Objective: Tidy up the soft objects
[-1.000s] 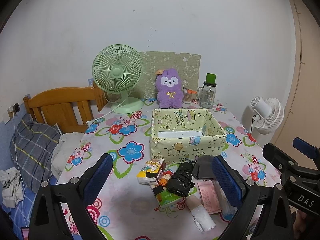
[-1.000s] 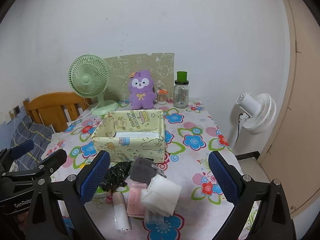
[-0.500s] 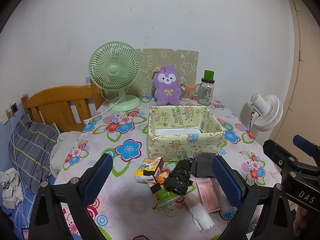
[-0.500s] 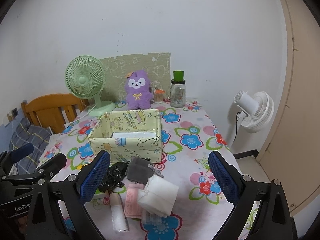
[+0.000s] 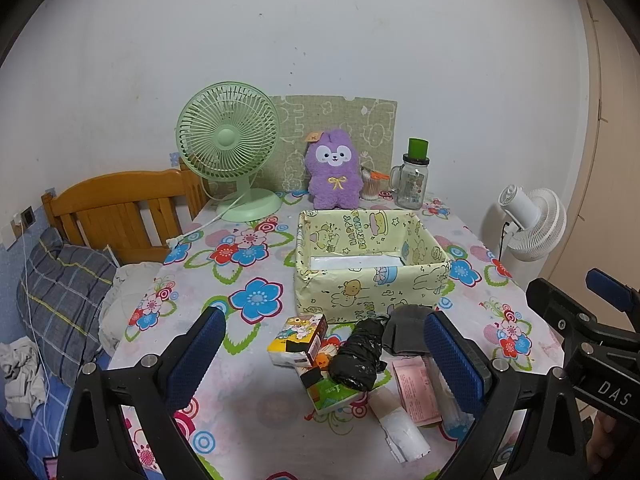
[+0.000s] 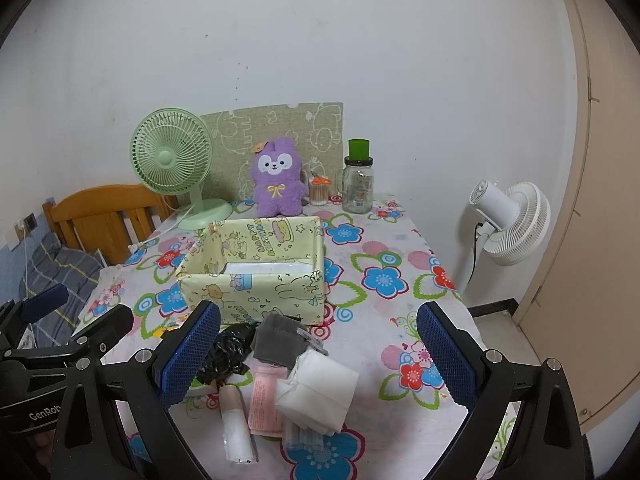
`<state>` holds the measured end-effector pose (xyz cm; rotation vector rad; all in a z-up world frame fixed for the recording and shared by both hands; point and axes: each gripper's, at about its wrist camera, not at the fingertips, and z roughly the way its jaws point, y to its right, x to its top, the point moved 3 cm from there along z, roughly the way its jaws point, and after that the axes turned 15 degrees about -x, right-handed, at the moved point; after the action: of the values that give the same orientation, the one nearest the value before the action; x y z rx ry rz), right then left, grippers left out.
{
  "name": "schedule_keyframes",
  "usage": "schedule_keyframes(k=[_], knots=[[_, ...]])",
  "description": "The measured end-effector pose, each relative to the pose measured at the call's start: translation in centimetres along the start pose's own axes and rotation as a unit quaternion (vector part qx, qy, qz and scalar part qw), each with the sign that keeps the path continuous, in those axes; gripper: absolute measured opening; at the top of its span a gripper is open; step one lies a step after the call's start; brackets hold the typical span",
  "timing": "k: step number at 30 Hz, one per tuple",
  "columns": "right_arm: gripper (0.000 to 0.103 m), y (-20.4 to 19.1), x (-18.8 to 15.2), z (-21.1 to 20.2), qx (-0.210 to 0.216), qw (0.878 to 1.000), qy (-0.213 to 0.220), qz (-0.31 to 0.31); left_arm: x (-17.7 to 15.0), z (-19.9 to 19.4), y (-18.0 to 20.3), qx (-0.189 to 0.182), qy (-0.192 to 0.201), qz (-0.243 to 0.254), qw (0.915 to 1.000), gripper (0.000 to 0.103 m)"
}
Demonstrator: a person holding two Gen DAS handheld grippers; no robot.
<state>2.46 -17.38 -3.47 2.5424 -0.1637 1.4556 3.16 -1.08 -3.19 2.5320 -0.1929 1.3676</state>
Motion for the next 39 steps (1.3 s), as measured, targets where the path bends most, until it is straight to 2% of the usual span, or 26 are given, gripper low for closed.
schedule_keyframes(k=[24,27,39], knots=[[0.095,-0.3,-0.2,2.0,-0.002,1.0,-0.016,0.001,-0.1,2.9,-0.3,-0.005,-0.022,0.003,0.9997,0.1],[0.09,-0.3,-0.4,2.6,-0.002,1.0,-0.02,0.0,-0.4,3.6,-0.2,-0.002,-0.029,0.002,0.9996,0.099],[0.084,-0.3,-1.8,5.2,0.012,1.0,-0.028,-0.003,-2.8,6.9,-0.4,0.001,-0.066,-0.011,0.9977,0.094]])
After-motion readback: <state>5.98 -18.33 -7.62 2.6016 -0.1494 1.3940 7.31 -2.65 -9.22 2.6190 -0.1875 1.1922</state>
